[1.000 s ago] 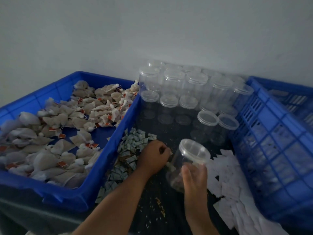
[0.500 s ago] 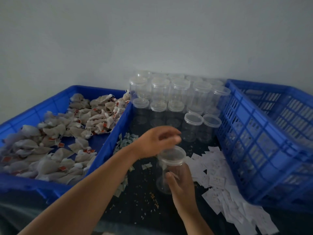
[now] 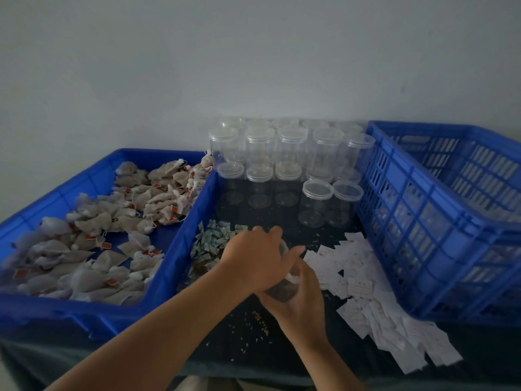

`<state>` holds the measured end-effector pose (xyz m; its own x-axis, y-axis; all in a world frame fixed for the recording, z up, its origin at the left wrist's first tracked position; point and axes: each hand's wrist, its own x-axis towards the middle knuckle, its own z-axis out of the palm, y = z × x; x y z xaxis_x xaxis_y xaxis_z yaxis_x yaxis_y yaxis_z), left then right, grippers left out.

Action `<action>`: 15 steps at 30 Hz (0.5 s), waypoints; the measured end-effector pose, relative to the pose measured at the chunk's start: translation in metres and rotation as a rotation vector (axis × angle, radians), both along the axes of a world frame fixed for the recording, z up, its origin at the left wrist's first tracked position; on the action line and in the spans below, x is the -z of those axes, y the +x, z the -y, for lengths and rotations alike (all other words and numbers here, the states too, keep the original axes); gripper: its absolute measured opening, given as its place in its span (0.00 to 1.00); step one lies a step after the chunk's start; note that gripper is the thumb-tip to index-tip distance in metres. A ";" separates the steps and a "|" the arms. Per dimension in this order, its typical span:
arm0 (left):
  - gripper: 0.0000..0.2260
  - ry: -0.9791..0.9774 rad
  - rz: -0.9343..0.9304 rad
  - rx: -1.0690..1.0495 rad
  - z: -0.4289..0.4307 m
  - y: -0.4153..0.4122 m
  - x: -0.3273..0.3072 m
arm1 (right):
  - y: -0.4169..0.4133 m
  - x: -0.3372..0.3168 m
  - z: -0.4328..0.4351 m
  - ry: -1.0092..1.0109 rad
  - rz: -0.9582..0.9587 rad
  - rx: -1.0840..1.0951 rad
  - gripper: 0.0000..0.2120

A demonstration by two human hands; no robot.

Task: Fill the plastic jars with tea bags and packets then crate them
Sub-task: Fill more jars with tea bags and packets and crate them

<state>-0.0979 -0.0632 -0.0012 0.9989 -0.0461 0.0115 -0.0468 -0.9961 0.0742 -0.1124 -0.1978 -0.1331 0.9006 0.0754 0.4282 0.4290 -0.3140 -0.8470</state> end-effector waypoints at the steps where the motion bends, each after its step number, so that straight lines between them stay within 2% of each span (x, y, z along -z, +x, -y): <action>1: 0.43 -0.023 -0.060 -0.064 -0.001 0.002 -0.001 | 0.000 0.001 -0.001 -0.041 0.046 0.039 0.38; 3: 0.47 -0.142 -0.221 -0.159 -0.008 0.010 -0.010 | 0.001 0.004 -0.002 -0.107 0.143 0.104 0.40; 7: 0.41 -0.529 -0.573 -0.344 -0.024 0.025 -0.024 | 0.001 0.009 -0.005 -0.230 0.293 0.171 0.42; 9: 0.44 -0.676 -0.697 -0.437 -0.028 0.023 -0.026 | 0.000 0.009 -0.005 -0.264 0.331 0.162 0.41; 10: 0.50 -0.673 -0.723 -0.436 -0.029 0.020 -0.029 | 0.000 0.010 -0.004 -0.266 0.327 0.156 0.41; 12: 0.66 -0.535 -0.738 -0.353 -0.034 0.013 -0.040 | 0.001 0.008 -0.002 -0.211 0.236 0.158 0.42; 13: 0.70 -0.459 -0.716 -0.303 -0.038 0.010 -0.046 | 0.001 0.006 0.000 -0.159 0.164 0.163 0.43; 15: 0.70 -0.284 -0.594 -0.185 -0.047 0.007 -0.053 | 0.001 0.002 0.001 -0.057 0.039 0.152 0.41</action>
<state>-0.0913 -0.0157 0.0522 0.8305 0.0497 -0.5548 0.2520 -0.9218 0.2947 -0.1110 -0.1983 -0.1352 0.8860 -0.0355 0.4623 0.4055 -0.4245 -0.8096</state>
